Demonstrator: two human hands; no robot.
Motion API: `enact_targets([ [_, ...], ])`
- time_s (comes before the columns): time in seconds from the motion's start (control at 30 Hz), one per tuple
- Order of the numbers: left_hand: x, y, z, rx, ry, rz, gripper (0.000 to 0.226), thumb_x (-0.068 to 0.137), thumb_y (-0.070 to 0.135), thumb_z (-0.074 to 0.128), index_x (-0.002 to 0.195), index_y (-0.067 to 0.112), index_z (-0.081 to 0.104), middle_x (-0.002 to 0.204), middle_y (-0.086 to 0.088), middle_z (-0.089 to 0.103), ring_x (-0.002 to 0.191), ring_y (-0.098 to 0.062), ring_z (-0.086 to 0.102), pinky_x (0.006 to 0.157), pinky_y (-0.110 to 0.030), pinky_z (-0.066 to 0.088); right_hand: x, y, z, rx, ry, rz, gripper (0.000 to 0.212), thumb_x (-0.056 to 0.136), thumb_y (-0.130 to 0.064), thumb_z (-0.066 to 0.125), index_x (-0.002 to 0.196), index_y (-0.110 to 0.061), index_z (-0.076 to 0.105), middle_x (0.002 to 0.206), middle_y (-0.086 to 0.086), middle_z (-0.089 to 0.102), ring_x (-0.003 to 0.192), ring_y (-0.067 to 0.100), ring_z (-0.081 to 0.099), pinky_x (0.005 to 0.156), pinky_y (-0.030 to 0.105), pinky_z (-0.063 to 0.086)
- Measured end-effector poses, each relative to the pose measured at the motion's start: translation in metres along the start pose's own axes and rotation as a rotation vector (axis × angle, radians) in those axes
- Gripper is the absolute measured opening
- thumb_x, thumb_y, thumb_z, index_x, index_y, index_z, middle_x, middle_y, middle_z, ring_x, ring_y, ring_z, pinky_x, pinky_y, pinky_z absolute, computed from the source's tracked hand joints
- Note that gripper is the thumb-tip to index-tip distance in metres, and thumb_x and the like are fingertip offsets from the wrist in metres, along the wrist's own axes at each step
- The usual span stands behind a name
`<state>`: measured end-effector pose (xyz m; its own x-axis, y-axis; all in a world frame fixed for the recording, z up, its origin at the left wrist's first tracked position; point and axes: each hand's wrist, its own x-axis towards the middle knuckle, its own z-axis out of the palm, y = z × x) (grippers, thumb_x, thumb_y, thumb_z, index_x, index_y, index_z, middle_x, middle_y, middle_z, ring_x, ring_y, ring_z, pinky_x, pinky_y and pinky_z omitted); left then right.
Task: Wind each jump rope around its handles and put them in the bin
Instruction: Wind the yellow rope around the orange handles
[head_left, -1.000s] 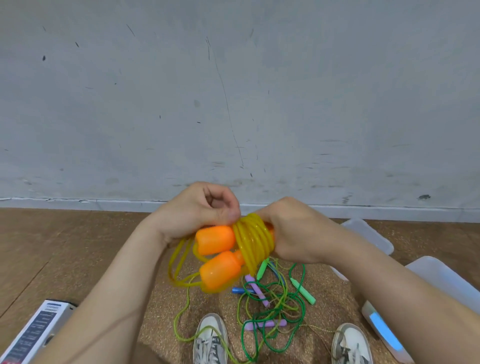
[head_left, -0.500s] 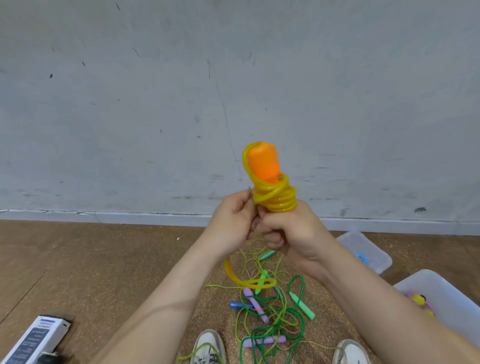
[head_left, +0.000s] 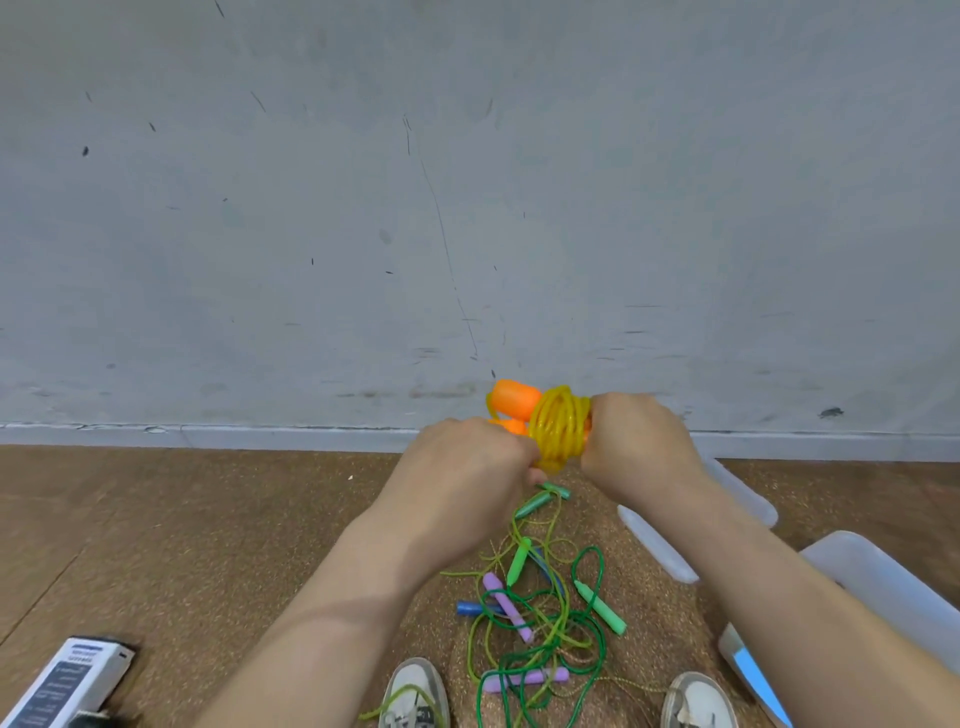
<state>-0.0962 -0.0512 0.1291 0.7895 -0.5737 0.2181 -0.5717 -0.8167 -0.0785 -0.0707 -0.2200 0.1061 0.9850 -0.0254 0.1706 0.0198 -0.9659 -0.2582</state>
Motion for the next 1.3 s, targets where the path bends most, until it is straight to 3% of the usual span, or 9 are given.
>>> enact_targets([
  [0.07, 0.0, -0.008, -0.003, -0.046, 0.014, -0.023, 0.03, 0.092, 0.052, 0.048, 0.106, 0.032, 0.065, 0.097, 0.001, 0.069, 0.096, -0.023, 0.06, 0.067, -0.031, 0.036, -0.002, -0.005, 0.004, -0.083, -0.031, -0.077, 0.004, 0.084, -0.017, 0.055, 0.081, -0.02, 0.055, 0.098, 0.012, 0.067, 0.095, 0.035, 0.064, 0.066, 0.031, 0.038],
  [0.17, -0.003, -0.022, -0.007, -0.185, 0.003, -0.099, 0.029, 0.079, 0.057, 0.063, 0.096, 0.034, 0.069, 0.084, 0.004, 0.07, 0.086, -0.018, 0.062, 0.067, -0.03, 0.043, -0.006, -0.011, 0.01, -0.141, -0.077, -0.162, 0.011, 0.083, -0.017, 0.056, 0.092, -0.018, 0.062, 0.102, 0.011, 0.067, 0.098, 0.034, 0.063, 0.068, 0.031, 0.042],
  [0.4, -0.009, -0.045, -0.008, -0.538, -0.12, -0.28, 0.044, 0.045, 0.056, 0.086, 0.077, 0.034, 0.064, 0.062, 0.008, 0.058, 0.058, -0.005, 0.051, 0.061, -0.035, 0.046, -0.012, -0.016, 0.005, -0.171, -0.122, -0.424, 0.01, 0.082, -0.019, 0.054, 0.09, -0.02, 0.059, 0.097, 0.007, 0.065, 0.095, 0.032, 0.061, 0.067, 0.033, 0.042],
  [0.63, -0.012, -0.057, -0.002, -0.821, -0.061, -0.327, 0.029, 0.059, 0.036, 0.088, 0.07, 0.024, 0.064, 0.061, -0.001, 0.065, 0.055, -0.008, 0.053, 0.06, -0.034, 0.045, -0.006, -0.004, 0.014, -0.034, -0.261, -0.385, 0.015, 0.077, -0.014, 0.052, 0.065, -0.018, 0.044, 0.072, 0.005, 0.058, 0.072, 0.031, 0.056, 0.057, 0.032, 0.04],
  [0.8, -0.009, -0.057, -0.002, -0.77, 0.089, -0.398, 0.033, 0.059, 0.043, 0.086, 0.073, 0.023, 0.063, 0.059, 0.004, 0.06, 0.055, -0.009, 0.051, 0.059, -0.034, 0.045, -0.002, 0.0, 0.015, 0.083, -0.242, -0.297, 0.015, 0.074, -0.015, 0.056, 0.063, -0.017, 0.047, 0.06, 0.0, 0.05, 0.063, 0.028, 0.051, 0.054, 0.029, 0.036],
  [0.97, -0.006, -0.05, 0.0, -0.631, -0.035, -0.339, 0.046, 0.055, 0.049, 0.085, 0.095, 0.038, 0.067, 0.068, 0.008, 0.058, 0.06, -0.002, 0.05, 0.065, -0.028, 0.043, -0.01, -0.004, 0.011, -0.015, -0.308, -0.399, 0.013, 0.076, -0.015, 0.053, 0.065, -0.017, 0.046, 0.063, 0.0, 0.049, 0.068, 0.029, 0.054, 0.055, 0.033, 0.041],
  [1.1, -0.003, -0.046, 0.004, -0.84, -0.151, -0.323, 0.027, 0.069, 0.037, 0.081, 0.092, 0.025, 0.075, 0.066, 0.021, 0.066, 0.062, 0.011, 0.056, 0.066, -0.013, 0.043, -0.009, -0.002, 0.007, -0.022, -0.297, -0.417, 0.018, 0.075, -0.018, 0.057, 0.064, -0.021, 0.043, 0.063, -0.002, 0.05, 0.067, 0.026, 0.051, 0.057, 0.033, 0.041],
  [1.2, -0.003, -0.05, 0.01, -0.95, -0.285, -0.315, 0.044, 0.069, 0.061, 0.073, 0.089, 0.022, 0.078, 0.084, -0.001, 0.075, 0.082, -0.01, 0.068, 0.084, -0.042, 0.055, -0.01, -0.002, 0.008, 0.019, -0.276, -0.376, 0.016, 0.072, -0.019, 0.062, 0.066, -0.022, 0.047, 0.071, 0.0, 0.06, 0.069, 0.025, 0.054, 0.06, 0.035, 0.047],
  [1.3, -0.003, -0.052, 0.012, -0.943, -0.266, -0.297, 0.063, 0.06, 0.073, 0.065, 0.085, 0.016, 0.076, 0.086, -0.023, 0.07, 0.073, -0.016, 0.059, 0.079, -0.052, 0.051, -0.011, -0.005, 0.004, 0.161, -0.405, -0.331, 0.023, 0.069, -0.019, 0.072, 0.082, -0.025, 0.055, 0.083, -0.002, 0.058, 0.078, 0.022, 0.055, 0.068, 0.033, 0.047],
])
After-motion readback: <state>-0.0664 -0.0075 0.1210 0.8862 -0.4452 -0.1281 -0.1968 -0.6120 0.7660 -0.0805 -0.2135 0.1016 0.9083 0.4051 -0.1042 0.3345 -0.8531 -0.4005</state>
